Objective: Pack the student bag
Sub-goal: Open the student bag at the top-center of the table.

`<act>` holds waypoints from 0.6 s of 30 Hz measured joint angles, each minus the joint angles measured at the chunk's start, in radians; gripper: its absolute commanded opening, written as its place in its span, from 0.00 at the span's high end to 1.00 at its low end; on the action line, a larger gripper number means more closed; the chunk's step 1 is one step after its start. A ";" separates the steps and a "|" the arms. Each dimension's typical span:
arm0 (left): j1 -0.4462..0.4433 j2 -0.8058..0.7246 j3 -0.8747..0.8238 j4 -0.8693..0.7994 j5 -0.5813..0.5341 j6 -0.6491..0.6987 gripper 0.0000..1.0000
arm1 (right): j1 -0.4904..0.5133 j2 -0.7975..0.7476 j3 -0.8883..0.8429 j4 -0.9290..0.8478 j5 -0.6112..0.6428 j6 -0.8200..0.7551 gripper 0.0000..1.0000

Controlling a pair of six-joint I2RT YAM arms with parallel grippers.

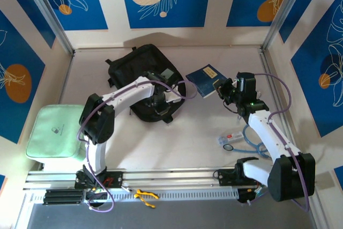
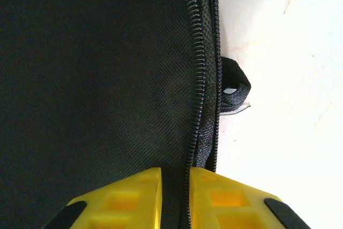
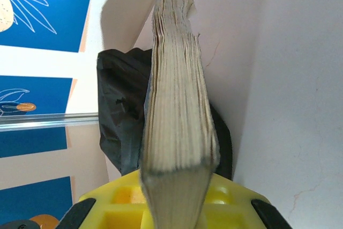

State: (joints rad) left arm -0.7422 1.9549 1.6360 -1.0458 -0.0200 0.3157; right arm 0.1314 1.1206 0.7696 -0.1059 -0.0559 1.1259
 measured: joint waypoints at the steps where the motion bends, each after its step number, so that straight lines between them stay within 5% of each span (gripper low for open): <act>1: -0.001 0.003 0.000 -0.005 0.000 0.002 0.72 | -0.001 0.000 0.000 0.000 0.000 0.000 1.00; 6: -0.001 0.016 0.000 -0.014 -0.006 0.005 0.69 | -0.001 0.000 0.000 0.000 0.000 0.000 1.00; 18: -0.006 0.023 0.003 0.006 -0.080 -0.001 1.00 | -0.023 -0.013 -0.002 -0.023 0.002 0.000 1.00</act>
State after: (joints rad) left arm -0.7486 1.9774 1.6390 -1.0401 -0.0998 0.3149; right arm 0.1081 1.1076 0.7677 -0.1291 -0.0544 1.1255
